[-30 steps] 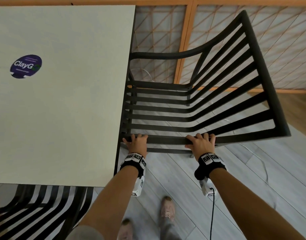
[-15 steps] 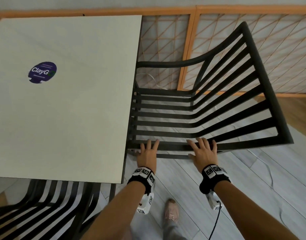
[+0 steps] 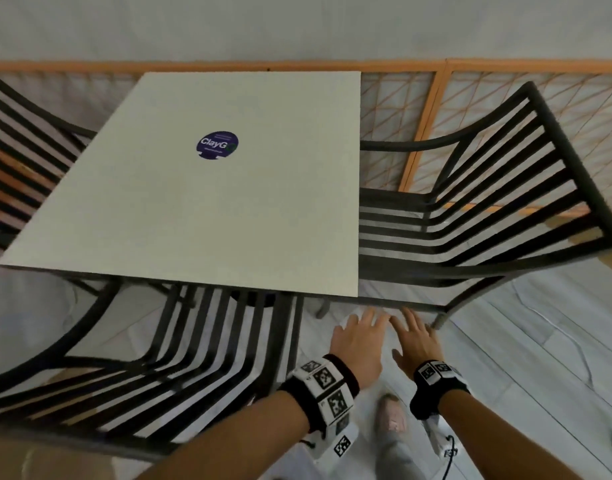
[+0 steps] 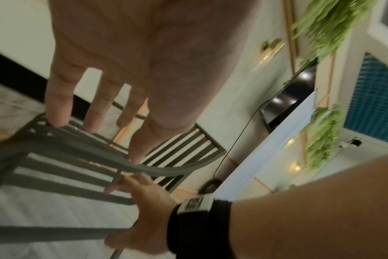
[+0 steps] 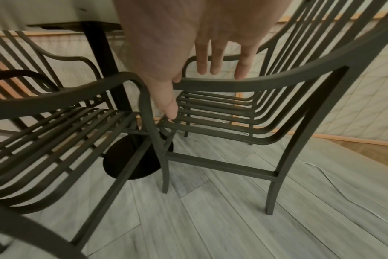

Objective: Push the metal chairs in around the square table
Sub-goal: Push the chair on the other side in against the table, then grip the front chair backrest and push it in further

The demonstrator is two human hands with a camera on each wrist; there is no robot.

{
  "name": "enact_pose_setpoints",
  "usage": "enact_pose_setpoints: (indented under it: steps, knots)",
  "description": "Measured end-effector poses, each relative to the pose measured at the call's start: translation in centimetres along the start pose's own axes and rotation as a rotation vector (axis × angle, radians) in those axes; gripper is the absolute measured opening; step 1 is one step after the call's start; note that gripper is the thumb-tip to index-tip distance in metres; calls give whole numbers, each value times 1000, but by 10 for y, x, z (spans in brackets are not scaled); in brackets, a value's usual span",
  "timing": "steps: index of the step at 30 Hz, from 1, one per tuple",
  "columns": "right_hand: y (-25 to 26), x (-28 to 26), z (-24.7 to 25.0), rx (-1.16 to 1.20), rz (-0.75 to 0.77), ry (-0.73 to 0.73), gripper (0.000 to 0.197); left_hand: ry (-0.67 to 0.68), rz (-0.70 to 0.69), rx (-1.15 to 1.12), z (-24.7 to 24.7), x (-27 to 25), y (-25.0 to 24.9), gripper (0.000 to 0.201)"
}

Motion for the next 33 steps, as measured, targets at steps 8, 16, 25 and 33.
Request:
enact_pose_setpoints:
  steps: [8,16,25,33]
  knots:
    - [149,-73,1,49,83,40,76,8,-55,74,90,-141,106,44]
    - [243,-98,-2,39,327,100,82,66,135,191,118,-229,242,63]
    - [258,-96,-19,270,192,106,41,-64,169,251,91,-282,326,42]
    - [255,-127,-27,487,116,5,18,-316,130,349,63,-304,313,28]
Point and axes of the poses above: each hand's wrist, its own x-axis towards the middle knuckle, its own z-axis out of the back of the hand, y = z × x, the point moved 2 cm from there along x, towards the middle knuckle, and after that the axes turned 13 degrees about -y, right-handed, at the moved point
